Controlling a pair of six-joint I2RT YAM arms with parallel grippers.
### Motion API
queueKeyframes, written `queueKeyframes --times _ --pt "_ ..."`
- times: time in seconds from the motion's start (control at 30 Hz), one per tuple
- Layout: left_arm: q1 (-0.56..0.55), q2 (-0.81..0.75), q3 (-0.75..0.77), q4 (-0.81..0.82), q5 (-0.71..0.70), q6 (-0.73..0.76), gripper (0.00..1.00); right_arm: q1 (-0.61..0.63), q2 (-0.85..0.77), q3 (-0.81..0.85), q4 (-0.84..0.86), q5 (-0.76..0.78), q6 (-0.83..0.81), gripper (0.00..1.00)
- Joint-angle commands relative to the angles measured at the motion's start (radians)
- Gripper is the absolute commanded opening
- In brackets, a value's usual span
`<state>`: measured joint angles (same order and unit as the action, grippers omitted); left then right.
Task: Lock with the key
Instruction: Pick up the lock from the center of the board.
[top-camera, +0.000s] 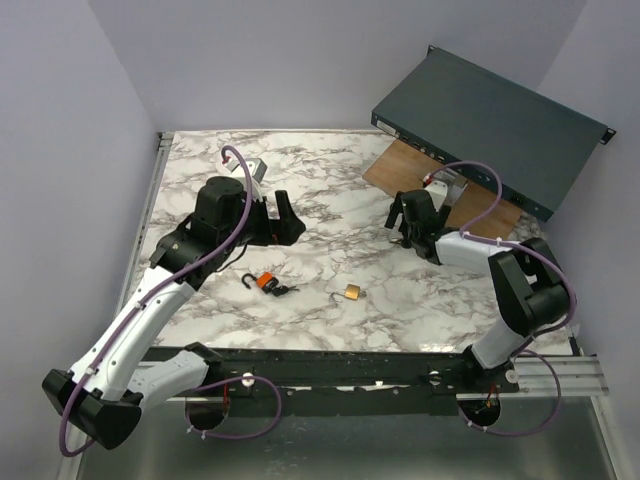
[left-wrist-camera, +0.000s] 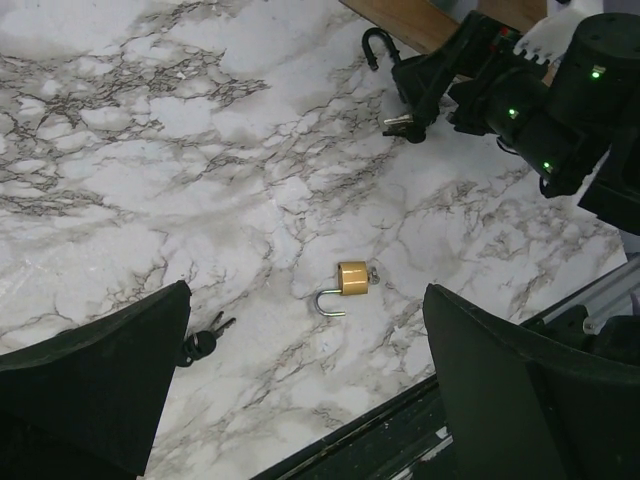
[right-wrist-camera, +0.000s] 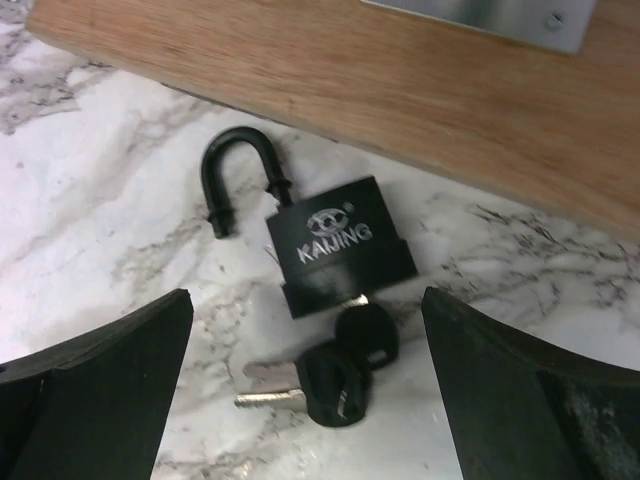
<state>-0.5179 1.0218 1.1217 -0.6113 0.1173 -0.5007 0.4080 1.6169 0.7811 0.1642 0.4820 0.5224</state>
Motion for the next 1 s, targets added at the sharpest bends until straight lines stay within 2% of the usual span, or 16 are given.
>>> queueKeyframes --times 0.0,0.17,0.3,0.5,0.73,0.83,0.97 --pt "0.015 -0.042 0.029 -0.018 0.051 -0.006 0.98 -0.011 0.083 0.067 0.050 0.013 -0.067 0.99" --pt "0.025 -0.057 0.033 -0.032 0.062 0.000 0.99 -0.021 0.152 0.128 0.020 -0.001 -0.093 0.96" --pt "0.030 -0.075 0.038 -0.048 0.067 0.002 0.99 -0.022 0.189 0.202 -0.082 0.008 -0.091 0.96" --pt "0.041 -0.094 0.039 -0.048 0.094 -0.007 0.98 -0.058 0.220 0.226 -0.135 -0.054 -0.077 0.94" --pt "0.044 -0.115 0.035 -0.043 0.112 -0.023 0.98 -0.074 0.245 0.274 -0.249 -0.050 -0.088 0.92" --pt "0.045 -0.117 0.033 -0.037 0.125 -0.033 0.98 -0.075 0.297 0.325 -0.321 -0.032 -0.109 0.90" --pt "0.046 -0.120 0.030 -0.030 0.128 -0.044 0.98 -0.077 0.307 0.328 -0.332 -0.057 -0.134 0.84"
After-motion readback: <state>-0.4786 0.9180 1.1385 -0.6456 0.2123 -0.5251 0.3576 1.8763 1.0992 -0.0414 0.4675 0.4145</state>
